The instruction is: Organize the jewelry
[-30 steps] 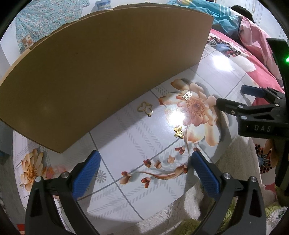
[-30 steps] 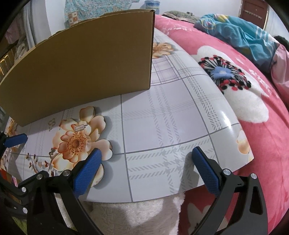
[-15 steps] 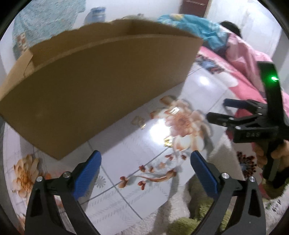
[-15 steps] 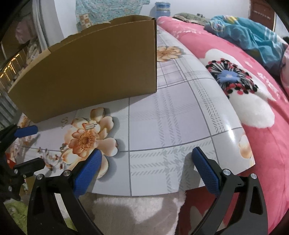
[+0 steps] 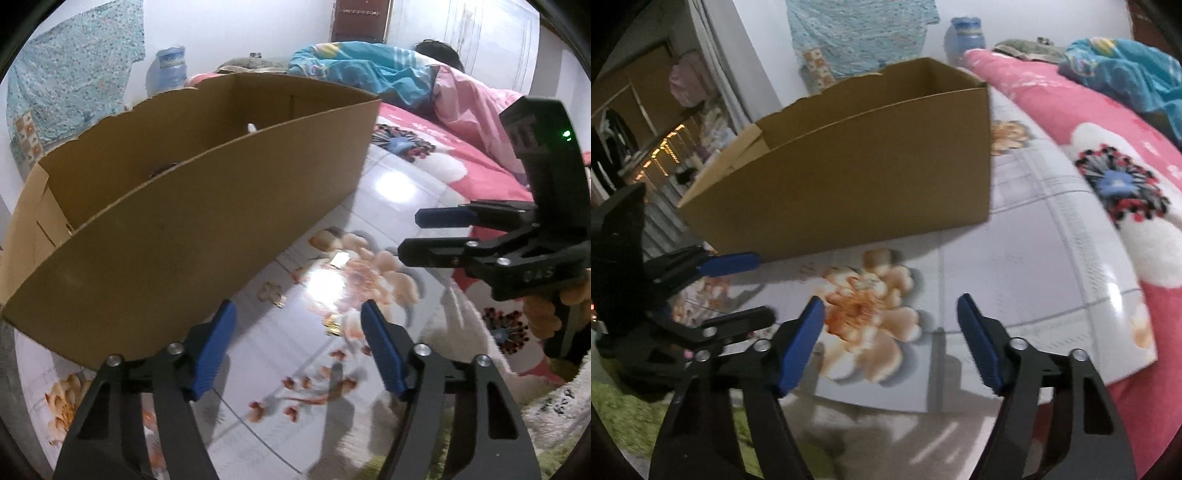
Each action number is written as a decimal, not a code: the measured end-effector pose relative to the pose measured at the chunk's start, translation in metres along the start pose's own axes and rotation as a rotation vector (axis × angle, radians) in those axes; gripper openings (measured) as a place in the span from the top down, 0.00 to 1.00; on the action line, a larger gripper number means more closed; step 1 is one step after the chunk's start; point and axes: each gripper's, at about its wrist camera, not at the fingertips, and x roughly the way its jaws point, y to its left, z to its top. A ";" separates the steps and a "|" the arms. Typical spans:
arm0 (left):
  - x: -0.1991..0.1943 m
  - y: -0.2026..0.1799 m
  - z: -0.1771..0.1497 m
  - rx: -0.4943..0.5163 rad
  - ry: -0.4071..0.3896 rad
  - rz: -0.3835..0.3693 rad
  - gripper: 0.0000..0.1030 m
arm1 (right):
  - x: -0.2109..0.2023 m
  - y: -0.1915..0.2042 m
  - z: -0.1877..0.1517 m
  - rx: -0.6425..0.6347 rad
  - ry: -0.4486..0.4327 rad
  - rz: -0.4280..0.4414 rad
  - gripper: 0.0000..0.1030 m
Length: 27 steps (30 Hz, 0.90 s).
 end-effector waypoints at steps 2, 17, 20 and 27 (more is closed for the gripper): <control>0.005 0.003 0.002 0.023 0.005 0.031 0.47 | 0.008 0.006 0.004 -0.009 0.013 0.034 0.38; 0.037 0.012 0.010 0.049 0.075 0.041 0.75 | 0.037 0.020 0.015 -0.002 0.048 0.087 0.39; 0.038 0.011 0.011 0.053 0.077 0.043 0.78 | 0.037 0.020 0.015 -0.002 0.045 0.090 0.40; 0.040 0.003 0.012 0.101 0.090 0.049 0.85 | 0.034 0.014 0.013 0.004 0.035 0.097 0.41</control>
